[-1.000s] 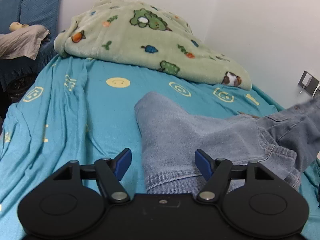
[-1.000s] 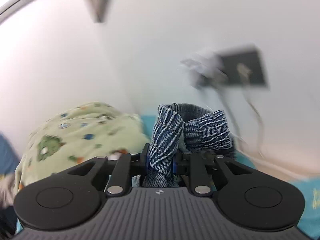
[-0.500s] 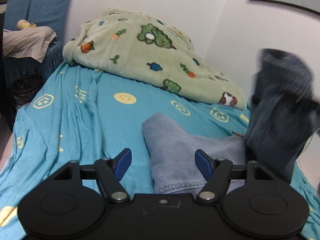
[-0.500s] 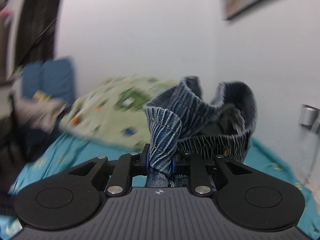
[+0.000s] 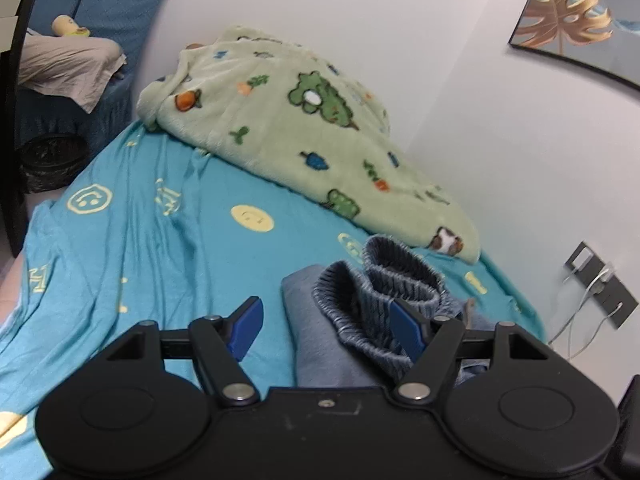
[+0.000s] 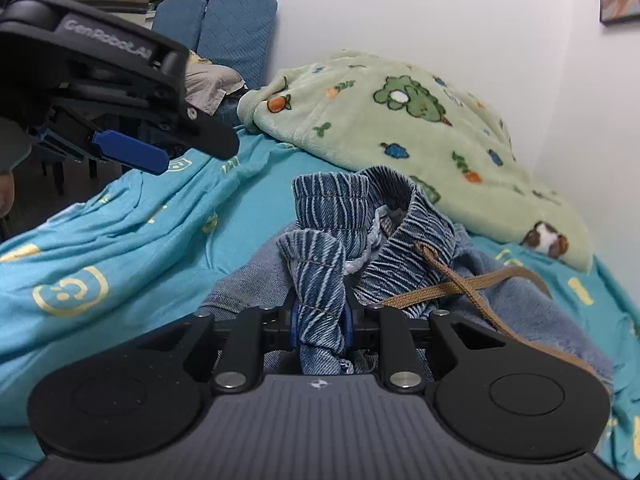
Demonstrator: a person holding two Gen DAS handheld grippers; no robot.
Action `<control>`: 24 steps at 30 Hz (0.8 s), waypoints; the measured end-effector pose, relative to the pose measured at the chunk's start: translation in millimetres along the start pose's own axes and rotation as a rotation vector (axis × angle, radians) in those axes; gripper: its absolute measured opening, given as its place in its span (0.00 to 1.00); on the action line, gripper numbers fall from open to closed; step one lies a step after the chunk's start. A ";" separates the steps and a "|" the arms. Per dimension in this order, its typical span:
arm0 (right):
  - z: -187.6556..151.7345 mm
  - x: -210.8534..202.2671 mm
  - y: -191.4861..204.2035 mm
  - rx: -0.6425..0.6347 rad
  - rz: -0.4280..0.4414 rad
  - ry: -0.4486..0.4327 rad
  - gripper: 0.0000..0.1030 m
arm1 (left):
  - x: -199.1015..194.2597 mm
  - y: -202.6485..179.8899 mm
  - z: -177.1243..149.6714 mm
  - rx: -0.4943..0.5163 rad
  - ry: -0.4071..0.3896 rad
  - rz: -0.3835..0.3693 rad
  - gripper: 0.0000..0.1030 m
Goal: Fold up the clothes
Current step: 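Lay the striped garment onto the light-blue jeans and open the right gripper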
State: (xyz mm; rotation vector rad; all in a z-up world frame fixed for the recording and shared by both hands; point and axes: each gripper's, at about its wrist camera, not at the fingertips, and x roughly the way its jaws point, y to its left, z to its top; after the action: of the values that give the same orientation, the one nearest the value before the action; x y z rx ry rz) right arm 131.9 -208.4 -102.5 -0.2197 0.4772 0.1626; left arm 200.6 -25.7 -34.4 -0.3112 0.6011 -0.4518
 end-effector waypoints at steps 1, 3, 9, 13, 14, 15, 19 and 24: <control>-0.5 1.0 0.1 0.011 0.005 0.003 0.23 | 0.4 -0.1 -0.1 -0.001 0.000 -0.006 0.65; 0.9 -0.8 -0.8 0.034 0.023 0.028 0.28 | 1.7 -0.5 -2.0 -0.003 0.003 -0.018 0.65; 9.5 -25.3 -11.7 0.151 0.105 0.036 0.44 | 12.4 -3.4 -10.5 0.011 0.029 -0.055 0.65; 9.8 -38.3 -35.1 0.287 0.093 0.006 0.44 | 23.0 -4.8 -17.5 0.017 0.054 -0.054 0.65; 9.3 -37.6 -40.7 0.315 0.079 0.000 0.44 | 26.2 -5.2 -19.2 0.019 0.060 -0.049 0.65; 8.1 -33.8 -45.5 0.333 0.058 -0.001 0.44 | 29.5 -5.5 -20.9 0.023 0.067 -0.043 0.65; -1.3 -1.7 -54.9 0.357 0.020 0.074 0.35 | 39.8 -6.1 -26.0 0.027 0.081 -0.033 0.65; -16.2 20.7 -52.0 0.403 0.080 0.167 0.32 | 41.6 -8.6 -26.3 0.034 0.060 -0.050 0.65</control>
State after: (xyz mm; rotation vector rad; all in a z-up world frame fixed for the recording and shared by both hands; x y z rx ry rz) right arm 153.6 -260.5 -117.4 0.1821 0.6738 0.1237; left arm 212.4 -57.4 -71.1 -0.2821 0.6443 -0.5207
